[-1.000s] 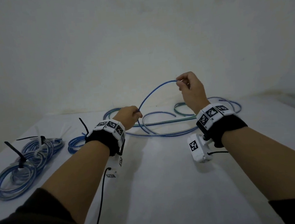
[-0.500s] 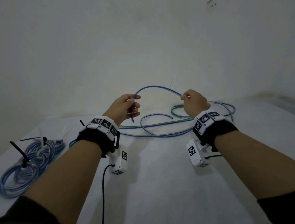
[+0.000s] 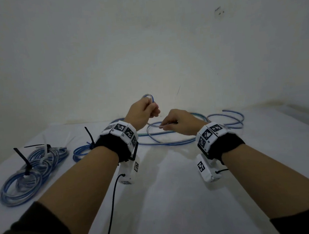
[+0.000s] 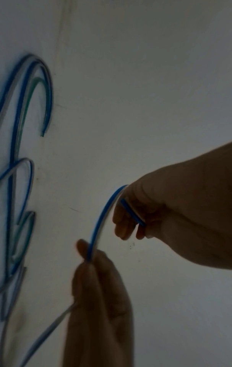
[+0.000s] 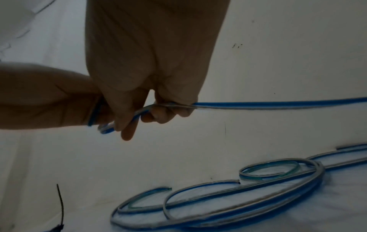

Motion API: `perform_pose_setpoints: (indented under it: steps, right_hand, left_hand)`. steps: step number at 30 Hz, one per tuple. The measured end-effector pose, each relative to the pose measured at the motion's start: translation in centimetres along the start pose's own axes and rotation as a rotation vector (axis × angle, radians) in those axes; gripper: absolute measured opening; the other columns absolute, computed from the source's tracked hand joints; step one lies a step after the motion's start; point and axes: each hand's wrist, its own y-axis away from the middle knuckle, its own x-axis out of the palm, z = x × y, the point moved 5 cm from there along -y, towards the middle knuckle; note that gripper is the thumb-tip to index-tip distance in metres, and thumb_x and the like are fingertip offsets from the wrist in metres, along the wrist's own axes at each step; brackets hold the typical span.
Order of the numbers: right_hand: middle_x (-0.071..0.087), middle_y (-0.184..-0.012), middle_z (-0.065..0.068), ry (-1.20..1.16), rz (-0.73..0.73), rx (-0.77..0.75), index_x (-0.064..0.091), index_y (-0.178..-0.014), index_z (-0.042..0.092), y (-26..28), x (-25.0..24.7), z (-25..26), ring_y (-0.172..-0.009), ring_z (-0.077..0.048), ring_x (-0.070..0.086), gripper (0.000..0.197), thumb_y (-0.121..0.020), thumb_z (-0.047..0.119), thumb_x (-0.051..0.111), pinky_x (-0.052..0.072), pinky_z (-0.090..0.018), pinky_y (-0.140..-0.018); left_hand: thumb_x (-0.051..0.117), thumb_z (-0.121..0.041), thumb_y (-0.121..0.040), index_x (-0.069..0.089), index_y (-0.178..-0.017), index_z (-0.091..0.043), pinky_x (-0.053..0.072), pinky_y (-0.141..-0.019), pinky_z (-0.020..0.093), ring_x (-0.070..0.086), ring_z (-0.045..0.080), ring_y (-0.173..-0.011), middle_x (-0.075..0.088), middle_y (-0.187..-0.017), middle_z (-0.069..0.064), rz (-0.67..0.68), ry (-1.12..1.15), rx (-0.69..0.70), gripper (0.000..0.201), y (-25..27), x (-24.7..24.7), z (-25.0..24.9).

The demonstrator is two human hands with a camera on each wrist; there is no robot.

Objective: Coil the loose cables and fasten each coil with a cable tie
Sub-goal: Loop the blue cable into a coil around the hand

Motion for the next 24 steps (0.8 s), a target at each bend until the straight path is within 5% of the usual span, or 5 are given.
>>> perform_pose_setpoints:
  steps: [4, 11, 16, 19, 24]
  right_hand:
    - [0.055, -0.070, 0.005, -0.234, -0.107, -0.021, 0.070, -0.096, 0.009, 0.1, -1.0, -0.1, -0.066, -0.009, 0.050, 0.016, -0.080, 0.010, 0.071, 0.041, -0.019, -0.066]
    - [0.063, -0.071, 0.010, -0.197, -0.305, -0.113, 0.069, -0.079, 0.012, 0.4, -2.1, 0.1, -0.065, -0.004, 0.052, 0.006, -0.080, 0.018, 0.071, 0.043, -0.020, -0.067]
    - [0.063, -0.090, -0.001, 0.007, -0.339, -0.046, 0.069, -0.092, 0.018, 1.0, -2.2, -2.5, -0.087, -0.019, 0.057, 0.012, -0.090, 0.019, 0.057, 0.042, -0.048, -0.087]
    - [0.059, -0.084, 0.001, -0.003, -0.289, -0.034, 0.068, -0.094, 0.020, 0.8, -1.9, -2.5, -0.085, -0.019, 0.054, 0.020, -0.091, 0.023, 0.048, 0.041, -0.050, -0.085]
    - [0.050, -0.070, 0.011, -0.250, -0.277, -0.005, 0.063, -0.096, 0.007, 1.0, -2.2, -1.7, -0.067, -0.006, 0.046, 0.016, -0.095, 0.014, 0.048, 0.038, -0.025, -0.068]
  left_hand:
    - [0.042, -0.009, -0.096, 0.040, -0.068, -0.015, 0.055, -0.067, 0.025, 0.067, 0.022, -0.070, 0.067, -0.075, 0.011, 0.081, -0.191, 0.014, 0.028, 0.9, 0.6, 0.3]
    - [0.037, -0.025, -0.099, 0.055, -0.076, -0.014, 0.041, -0.069, 0.029, 0.051, 0.008, -0.058, 0.059, -0.061, -0.003, 0.171, -0.512, 0.024, 0.032, 1.2, 1.2, -0.2]
    - [0.034, -0.032, -0.099, 0.067, -0.078, -0.014, 0.044, -0.087, 0.037, 0.054, 0.021, -0.080, 0.066, -0.091, 0.008, 0.147, -0.397, -0.058, 0.043, 1.4, 0.2, -0.1]
    - [0.034, -0.035, -0.100, 0.068, -0.088, -0.011, 0.041, -0.069, 0.022, 0.050, 0.014, -0.068, 0.057, -0.075, -0.001, 0.255, -0.442, -0.065, 0.044, 1.8, 1.1, -0.8]
    - [0.038, -0.029, -0.099, 0.061, -0.078, -0.012, 0.028, -0.041, 0.013, 0.031, 0.003, -0.039, 0.038, -0.056, -0.004, 0.271, -0.117, -0.177, 0.036, 1.8, 1.6, -0.1]
